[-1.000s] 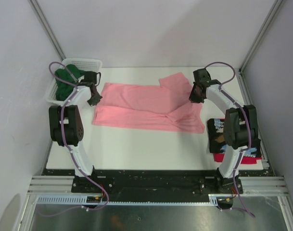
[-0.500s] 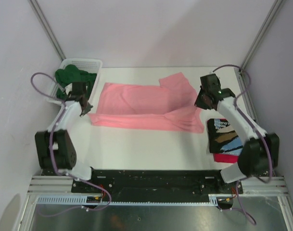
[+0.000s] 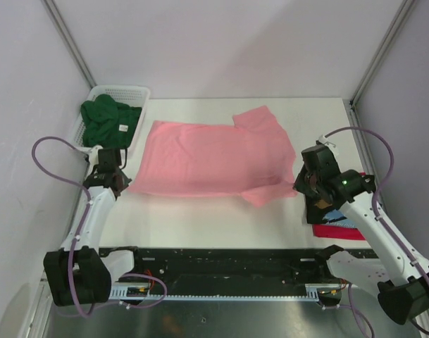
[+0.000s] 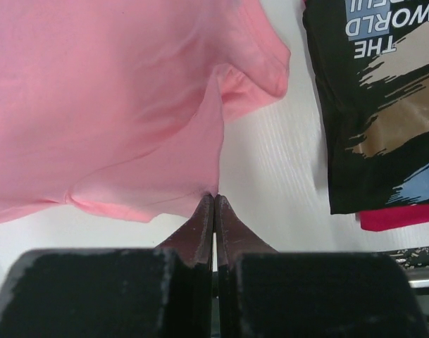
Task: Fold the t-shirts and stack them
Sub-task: Fold the flattened tshirt in 1/3 of the way
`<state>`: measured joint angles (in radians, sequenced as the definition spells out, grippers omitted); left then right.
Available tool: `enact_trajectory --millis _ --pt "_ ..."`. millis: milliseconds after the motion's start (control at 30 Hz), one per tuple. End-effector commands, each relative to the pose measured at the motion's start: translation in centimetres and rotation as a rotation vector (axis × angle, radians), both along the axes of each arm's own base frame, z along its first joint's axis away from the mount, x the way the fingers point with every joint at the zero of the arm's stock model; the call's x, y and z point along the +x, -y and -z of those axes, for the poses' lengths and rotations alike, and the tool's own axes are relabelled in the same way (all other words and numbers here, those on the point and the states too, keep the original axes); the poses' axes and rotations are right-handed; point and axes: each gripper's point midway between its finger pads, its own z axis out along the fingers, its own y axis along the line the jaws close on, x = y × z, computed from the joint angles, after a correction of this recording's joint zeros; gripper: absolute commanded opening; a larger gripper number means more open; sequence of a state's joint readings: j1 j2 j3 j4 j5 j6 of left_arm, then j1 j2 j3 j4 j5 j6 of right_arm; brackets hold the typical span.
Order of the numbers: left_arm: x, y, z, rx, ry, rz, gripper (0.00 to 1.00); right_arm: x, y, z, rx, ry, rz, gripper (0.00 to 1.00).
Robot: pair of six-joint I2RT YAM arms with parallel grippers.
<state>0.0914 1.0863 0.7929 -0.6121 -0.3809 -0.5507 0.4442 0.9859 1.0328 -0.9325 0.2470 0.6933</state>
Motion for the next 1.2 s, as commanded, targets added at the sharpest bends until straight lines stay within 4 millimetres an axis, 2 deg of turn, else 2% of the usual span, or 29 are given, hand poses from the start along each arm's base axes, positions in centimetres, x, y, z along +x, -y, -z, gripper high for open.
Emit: enact_trajectory --millis 0,233,367,467,633,800,933,1100,1167 --pt "1.3 0.0 0.1 -0.024 0.004 -0.010 0.00 1.0 0.2 -0.1 -0.023 0.012 0.029 0.00" --pt "5.9 -0.4 -1.1 -0.026 -0.008 0.001 0.00 6.4 -0.7 0.5 -0.062 0.003 0.034 0.00" --pt "8.5 -0.5 -0.5 -0.028 -0.046 0.017 0.00 9.3 -0.3 0.5 -0.068 0.012 0.060 0.00" --pt "9.9 -0.4 0.2 -0.033 -0.066 0.023 0.00 10.6 -0.2 0.8 -0.064 0.012 0.073 0.00" --pt "11.7 0.3 1.5 -0.046 -0.093 0.044 0.00 11.6 -0.1 2.2 -0.070 -0.013 0.089 0.00" --pt "13.2 1.3 2.0 -0.049 -0.091 0.068 0.00 12.3 0.4 3.2 -0.082 -0.031 0.103 0.00" --pt "13.9 1.8 2.4 -0.045 -0.094 0.075 0.00 12.0 1.3 3.0 -0.089 -0.035 0.131 0.00" --pt "14.1 1.6 2.6 -0.029 -0.095 0.054 0.00 11.8 1.5 2.3 -0.084 -0.019 0.133 0.00" --pt "14.3 1.5 2.6 -0.023 -0.097 0.055 0.00 12.1 1.3 2.8 -0.083 -0.025 0.127 0.00"
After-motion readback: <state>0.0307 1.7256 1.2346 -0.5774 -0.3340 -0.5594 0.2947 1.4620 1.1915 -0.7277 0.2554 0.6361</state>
